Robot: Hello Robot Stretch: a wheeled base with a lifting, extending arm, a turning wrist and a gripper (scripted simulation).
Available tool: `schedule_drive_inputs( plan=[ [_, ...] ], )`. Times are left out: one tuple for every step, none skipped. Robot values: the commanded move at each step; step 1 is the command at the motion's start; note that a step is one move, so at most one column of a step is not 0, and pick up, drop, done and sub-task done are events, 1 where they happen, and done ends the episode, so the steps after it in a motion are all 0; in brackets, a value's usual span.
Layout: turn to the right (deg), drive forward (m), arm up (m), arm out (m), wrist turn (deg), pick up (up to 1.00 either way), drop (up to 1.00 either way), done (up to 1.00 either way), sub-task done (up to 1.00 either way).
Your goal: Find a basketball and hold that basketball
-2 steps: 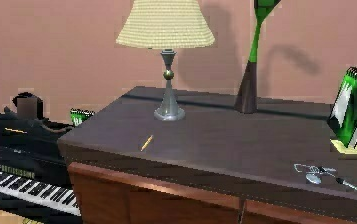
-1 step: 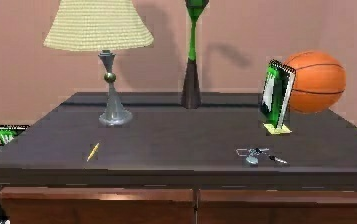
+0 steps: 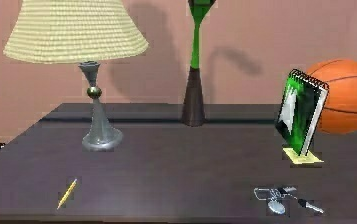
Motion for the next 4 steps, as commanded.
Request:
schedule_drive_inputs(
  plan=[
    [-45.0,0.00,0.00,0.00,0.0,0.00,0.00,0.00,0.00],
    [0.0,0.00,0.50,0.00,0.0,0.00,0.00,0.00,0.00],
    [0.0,0.00,0.38,0.00,0.0,0.00,0.00,0.00,0.00],
    [0.0,0.00,0.00,0.42,0.0,0.00,0.00,0.00,0.00]
  ],
)
